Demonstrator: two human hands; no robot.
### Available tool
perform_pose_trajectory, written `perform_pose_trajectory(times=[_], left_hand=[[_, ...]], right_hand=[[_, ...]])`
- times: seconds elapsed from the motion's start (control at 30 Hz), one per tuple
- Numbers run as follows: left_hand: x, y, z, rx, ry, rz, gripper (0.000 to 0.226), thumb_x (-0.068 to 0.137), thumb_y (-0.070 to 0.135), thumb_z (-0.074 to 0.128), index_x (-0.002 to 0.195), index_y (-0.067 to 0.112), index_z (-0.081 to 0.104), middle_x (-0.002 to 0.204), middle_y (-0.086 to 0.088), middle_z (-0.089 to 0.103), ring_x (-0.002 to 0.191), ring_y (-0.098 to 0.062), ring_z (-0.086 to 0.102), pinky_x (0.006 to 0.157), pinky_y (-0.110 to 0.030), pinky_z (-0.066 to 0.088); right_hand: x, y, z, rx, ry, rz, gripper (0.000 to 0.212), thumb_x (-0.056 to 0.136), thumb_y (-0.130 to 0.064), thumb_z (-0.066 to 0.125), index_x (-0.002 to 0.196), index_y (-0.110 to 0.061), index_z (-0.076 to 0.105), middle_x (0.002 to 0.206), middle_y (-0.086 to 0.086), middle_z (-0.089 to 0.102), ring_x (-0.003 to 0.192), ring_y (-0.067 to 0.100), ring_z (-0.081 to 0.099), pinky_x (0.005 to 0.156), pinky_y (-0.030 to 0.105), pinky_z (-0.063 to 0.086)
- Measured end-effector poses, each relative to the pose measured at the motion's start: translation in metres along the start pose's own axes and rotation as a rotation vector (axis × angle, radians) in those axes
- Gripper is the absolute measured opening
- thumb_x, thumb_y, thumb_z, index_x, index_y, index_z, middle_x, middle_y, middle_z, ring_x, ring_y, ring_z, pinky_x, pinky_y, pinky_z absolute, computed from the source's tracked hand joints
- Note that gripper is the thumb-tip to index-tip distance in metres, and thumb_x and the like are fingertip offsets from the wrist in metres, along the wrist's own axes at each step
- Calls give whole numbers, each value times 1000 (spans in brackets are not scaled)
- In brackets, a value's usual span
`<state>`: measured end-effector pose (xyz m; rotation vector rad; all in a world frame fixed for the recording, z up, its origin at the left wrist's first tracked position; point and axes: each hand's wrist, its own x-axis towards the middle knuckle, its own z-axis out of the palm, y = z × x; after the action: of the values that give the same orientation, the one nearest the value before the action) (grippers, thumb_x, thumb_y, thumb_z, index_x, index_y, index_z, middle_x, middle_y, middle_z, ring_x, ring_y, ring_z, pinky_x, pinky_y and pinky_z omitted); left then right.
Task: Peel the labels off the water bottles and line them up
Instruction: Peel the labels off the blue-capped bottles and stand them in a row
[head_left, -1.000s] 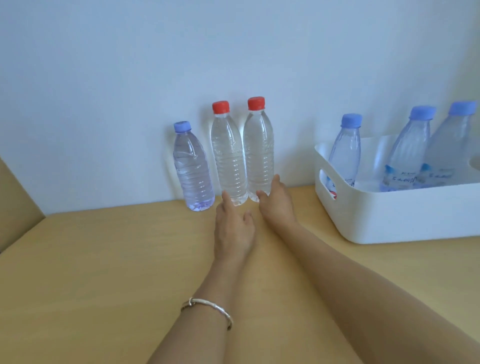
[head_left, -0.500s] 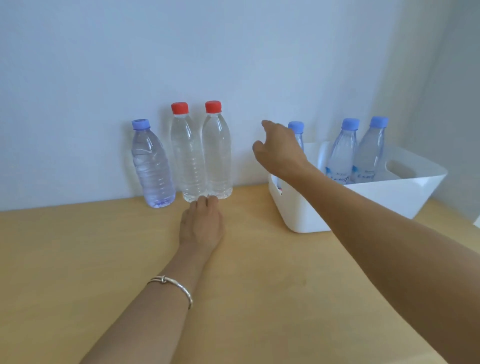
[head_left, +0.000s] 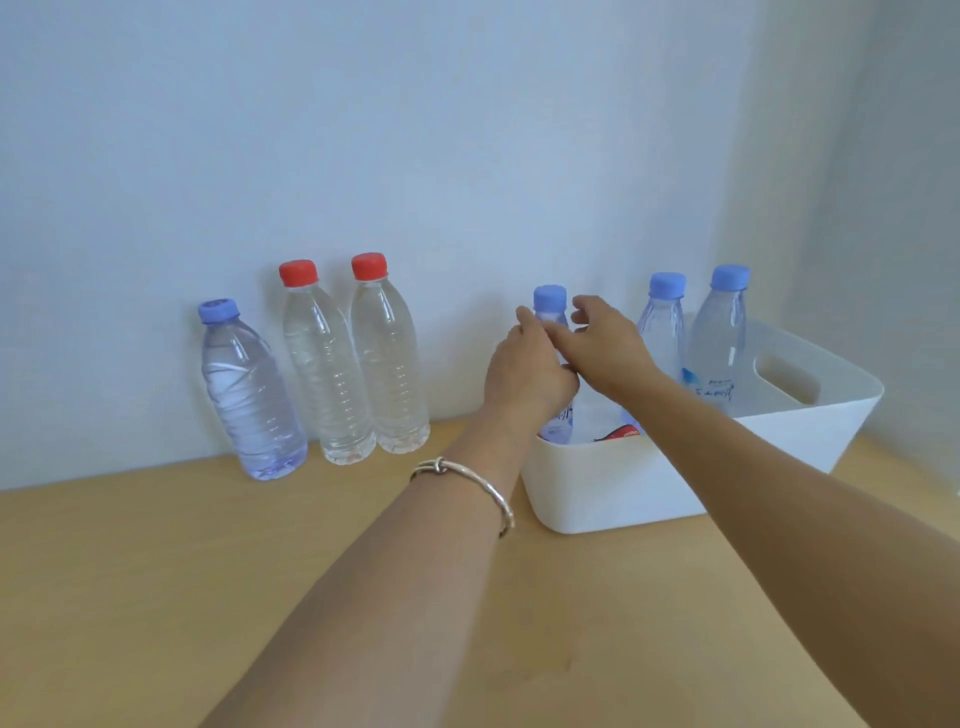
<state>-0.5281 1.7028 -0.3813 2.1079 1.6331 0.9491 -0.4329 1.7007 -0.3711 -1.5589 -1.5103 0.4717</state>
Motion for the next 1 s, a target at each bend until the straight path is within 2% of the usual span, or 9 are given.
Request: perform_pose_trajectory(times=[0.13,0.23,0.33,0.4,0.47,0.67,0.77,0.87,1.0], left_hand=[[-1,-6,4,203,-15,32,53,87,11,50,136,3,32,121,-13,58,110,-34,57,74,-35,40],[-7,-7,2,177,-18,42,47,87,7,49,133,5,37,122,-13,57,112,-33,55,74,-33,38],[-14,-2,-2,168,-67,93,74,91,11,53,152,10,12,140,-10,43,122,-31,50,84,-36,44],[-18,7,-14,127,-97,147,92,91,20,59,154,19,-9,147,-6,34,124,-27,50,90,-38,47],[-19,20,-33,21,-63,202,101,89,20,64,153,26,-14,145,-6,36,124,-25,51,92,-39,48],[-40,8,-90,-176,292,265,101,82,14,68,154,30,-2,139,-4,43,123,-19,50,91,-32,48],[-65,-28,-106,-287,296,264,88,81,9,66,150,33,18,133,5,51,116,-13,55,89,-29,51],[-104,-66,-110,-365,259,247,78,81,4,66,131,52,32,121,21,57,113,3,57,88,-16,48],[-145,-110,-106,-451,204,166,78,82,1,67,140,40,33,127,22,58,119,7,54,94,-12,44]], right_hand=[[-1,5,9,-21,-74,-37,30,95,-38,51,110,-12,50,95,2,58,79,17,55,55,20,35],[-7,6,5,-55,-59,-81,18,93,-26,54,101,-11,48,82,-1,54,66,11,52,52,20,35],[-17,2,-2,-16,-12,-98,11,93,-24,52,95,-15,48,81,-2,57,74,18,58,61,27,43],[-23,-8,-11,77,78,-131,10,93,-24,53,102,-18,52,93,-1,61,88,18,60,71,27,44],[-27,-30,-23,166,168,-194,13,93,-23,54,106,-22,53,97,-5,60,94,15,59,75,23,42],[-64,-112,-16,262,213,-413,24,92,-24,57,115,-19,58,100,-6,60,94,8,53,79,21,40],[-88,-120,13,252,70,-430,21,93,-23,55,111,-15,61,101,-1,66,93,13,58,82,27,46],[-112,-112,48,240,-51,-421,20,92,-22,56,110,-15,62,100,1,68,94,12,60,84,31,48],[-137,-94,92,230,-188,-415,19,92,-25,57,109,-18,61,98,-2,67,95,11,59,85,35,50]])
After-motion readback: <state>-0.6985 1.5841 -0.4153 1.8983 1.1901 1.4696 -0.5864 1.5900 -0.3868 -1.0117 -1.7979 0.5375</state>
